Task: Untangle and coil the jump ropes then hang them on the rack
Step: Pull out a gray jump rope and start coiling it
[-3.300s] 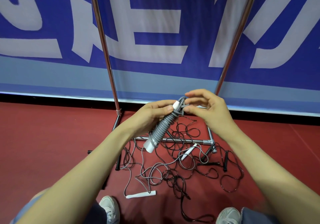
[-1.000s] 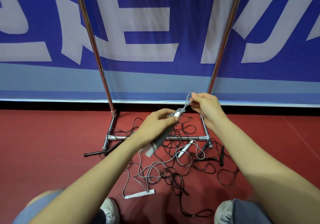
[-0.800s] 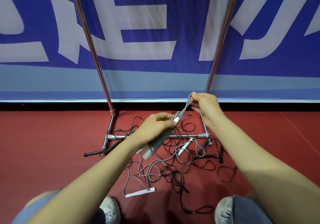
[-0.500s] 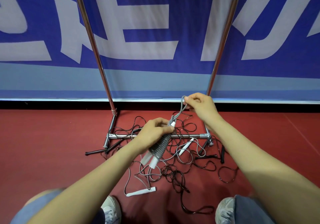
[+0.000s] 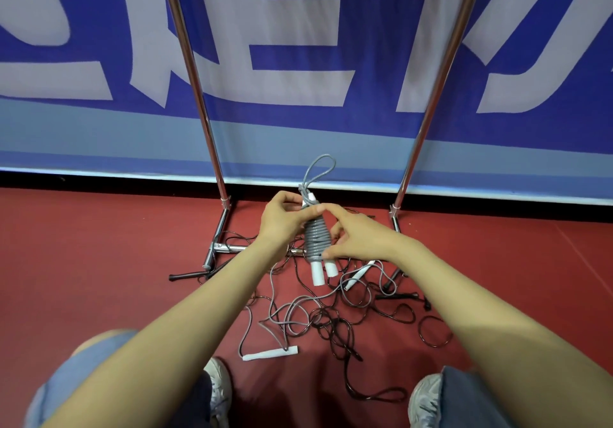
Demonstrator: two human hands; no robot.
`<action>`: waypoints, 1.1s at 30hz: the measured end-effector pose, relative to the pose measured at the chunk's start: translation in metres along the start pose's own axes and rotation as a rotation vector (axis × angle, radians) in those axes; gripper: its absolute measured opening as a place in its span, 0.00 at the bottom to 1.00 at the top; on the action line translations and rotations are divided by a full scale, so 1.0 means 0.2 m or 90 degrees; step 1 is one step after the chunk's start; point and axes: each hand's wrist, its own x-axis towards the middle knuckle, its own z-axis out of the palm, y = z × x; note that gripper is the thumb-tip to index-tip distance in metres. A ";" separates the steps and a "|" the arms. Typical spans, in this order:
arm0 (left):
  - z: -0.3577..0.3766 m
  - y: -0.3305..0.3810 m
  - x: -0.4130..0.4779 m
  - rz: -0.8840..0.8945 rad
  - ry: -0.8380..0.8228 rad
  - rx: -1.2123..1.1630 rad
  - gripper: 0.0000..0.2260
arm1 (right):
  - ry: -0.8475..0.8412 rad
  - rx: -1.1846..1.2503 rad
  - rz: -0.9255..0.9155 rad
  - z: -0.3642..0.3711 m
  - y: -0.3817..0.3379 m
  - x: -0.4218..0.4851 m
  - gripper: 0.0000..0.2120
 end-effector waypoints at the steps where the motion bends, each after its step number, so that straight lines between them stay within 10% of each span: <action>1: 0.00 0.01 0.00 0.006 -0.002 -0.006 0.15 | 0.015 0.009 -0.006 0.01 0.00 0.01 0.39; 7: -0.04 0.04 0.00 -0.008 -0.074 -0.124 0.13 | 0.125 0.142 0.011 0.00 -0.02 0.05 0.37; 24: -0.32 -0.12 0.23 -0.082 -0.178 0.148 0.34 | 0.041 0.076 0.023 0.18 -0.06 0.39 0.45; 33: -0.82 -0.67 0.58 -0.124 -0.194 0.321 0.35 | 0.007 0.211 0.079 0.84 0.04 0.96 0.29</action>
